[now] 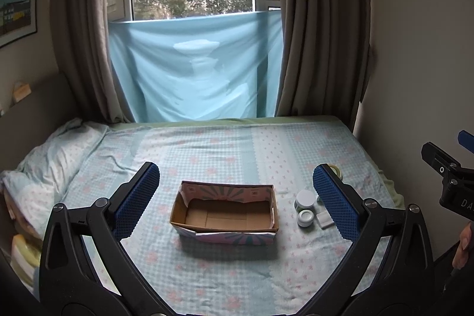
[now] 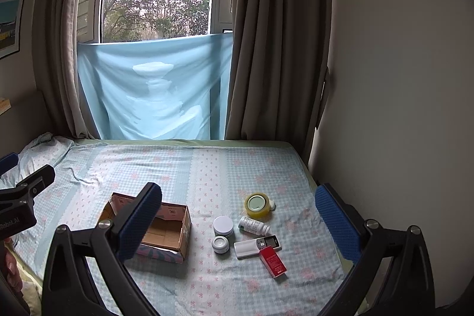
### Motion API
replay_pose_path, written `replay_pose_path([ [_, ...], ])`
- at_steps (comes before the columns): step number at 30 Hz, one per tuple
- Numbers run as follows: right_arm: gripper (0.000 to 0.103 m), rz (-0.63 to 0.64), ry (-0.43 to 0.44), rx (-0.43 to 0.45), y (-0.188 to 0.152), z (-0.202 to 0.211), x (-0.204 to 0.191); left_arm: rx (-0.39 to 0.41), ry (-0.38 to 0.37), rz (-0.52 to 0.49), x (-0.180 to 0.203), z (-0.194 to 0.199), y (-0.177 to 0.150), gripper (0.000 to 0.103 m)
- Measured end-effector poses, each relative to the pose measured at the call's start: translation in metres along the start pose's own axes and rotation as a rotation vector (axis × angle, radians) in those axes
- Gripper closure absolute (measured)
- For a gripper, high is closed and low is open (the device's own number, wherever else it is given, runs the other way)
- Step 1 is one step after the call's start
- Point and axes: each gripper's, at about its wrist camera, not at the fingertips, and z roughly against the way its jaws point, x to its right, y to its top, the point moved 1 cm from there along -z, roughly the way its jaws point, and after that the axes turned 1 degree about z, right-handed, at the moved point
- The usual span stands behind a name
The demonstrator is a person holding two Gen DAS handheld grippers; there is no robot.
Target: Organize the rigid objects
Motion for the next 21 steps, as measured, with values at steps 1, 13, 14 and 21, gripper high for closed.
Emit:
replay_pose_path([
  [1,0.0,0.0,-0.001,0.002,-0.0005,0.0001,-0.0003,0.0,-0.002,0.0,0.0002,0.0001,0.0001,0.0],
  [13,0.0,-0.012,-0.004,0.004,-0.0016,-0.0014,-0.0038,-0.01,-0.027,0.006,-0.004,-0.004,0.0028,0.0],
  [14,0.0,-0.013,-0.006,0.004,-0.0014,-0.0017,-0.0042,-0.011,-0.028,0.006,-0.0042,-0.0046,0.003,0.0],
  [21,0.0,-0.022,-0.016,-0.002,-0.0024,-0.0039,-0.0064,-0.021,-0.056,0.006,-0.0067,-0.0095,0.0041,0.0],
])
